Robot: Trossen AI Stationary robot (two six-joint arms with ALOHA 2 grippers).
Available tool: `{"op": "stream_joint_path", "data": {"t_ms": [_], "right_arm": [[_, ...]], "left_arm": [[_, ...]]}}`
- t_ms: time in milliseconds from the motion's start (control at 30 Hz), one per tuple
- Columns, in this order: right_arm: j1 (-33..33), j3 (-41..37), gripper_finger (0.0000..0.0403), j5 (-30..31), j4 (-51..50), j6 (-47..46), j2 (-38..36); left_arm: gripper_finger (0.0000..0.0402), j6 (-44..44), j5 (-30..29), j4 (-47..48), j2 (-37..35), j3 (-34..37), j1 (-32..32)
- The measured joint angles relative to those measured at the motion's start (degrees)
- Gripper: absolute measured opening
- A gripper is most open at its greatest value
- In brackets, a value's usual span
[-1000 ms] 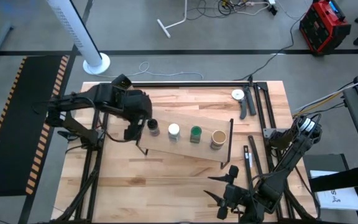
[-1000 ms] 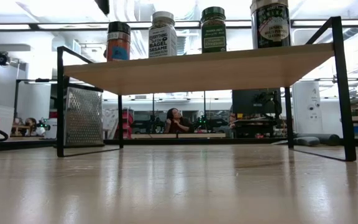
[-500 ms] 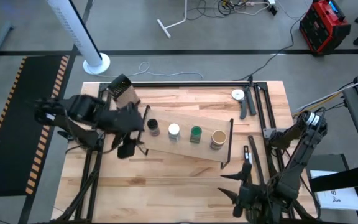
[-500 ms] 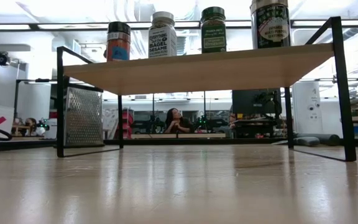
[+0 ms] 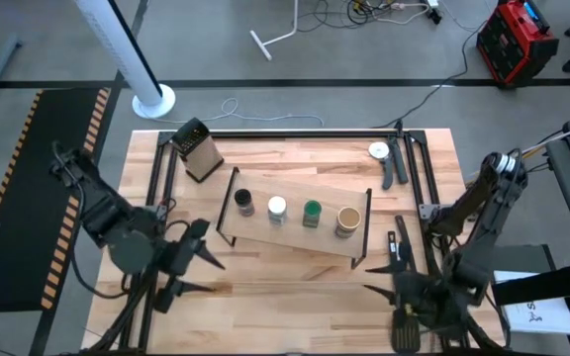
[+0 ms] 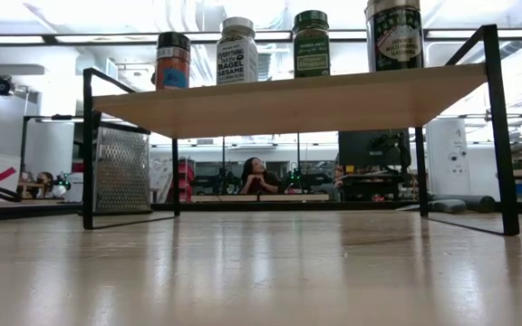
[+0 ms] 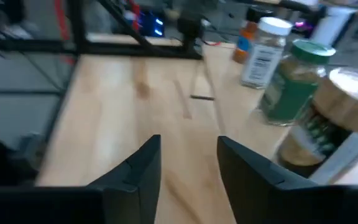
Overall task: Shelf spices
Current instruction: Return to Home Position
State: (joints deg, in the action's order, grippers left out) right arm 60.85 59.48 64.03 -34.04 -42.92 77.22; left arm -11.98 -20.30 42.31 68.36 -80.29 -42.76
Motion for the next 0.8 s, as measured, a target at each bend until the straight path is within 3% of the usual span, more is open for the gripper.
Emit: {"op": "stream_joint_path", "data": {"t_ms": [100,233,400,500,667,800], "right_arm": [[0.9,-7.9,0.0120,-2.0,15.1,7.3,-5.4],[0.7,-19.8,0.0097,-9.2,42.3,22.1,-11.3],[-0.7,-35.1,0.0074,-28.8,77.3,37.8,-16.6],[-1.1,-43.3,0.0062,-39.7,90.1,42.3,-18.8],[-1.3,-52.7,0.0045,-37.7,97.1,41.6,-22.4],[-1.3,-55.0,0.0036,-31.9,97.8,36.5,-24.0]], "left_arm": [[0.0214,2.0,-0.2,-10.1,-3.8,7.4,-2.2],[0.0221,4.3,0.6,-22.3,-9.8,17.6,-2.7],[0.0228,5.9,1.7,-34.6,-16.9,30.0,-2.7],[0.0231,6.5,1.8,-41.4,-20.8,36.3,-2.7],[0.0229,7.3,6.0,-51.7,-26.3,45.4,-2.6],[0.0223,6.4,7.9,-56.7,-29.5,50.3,-2.6]]}}
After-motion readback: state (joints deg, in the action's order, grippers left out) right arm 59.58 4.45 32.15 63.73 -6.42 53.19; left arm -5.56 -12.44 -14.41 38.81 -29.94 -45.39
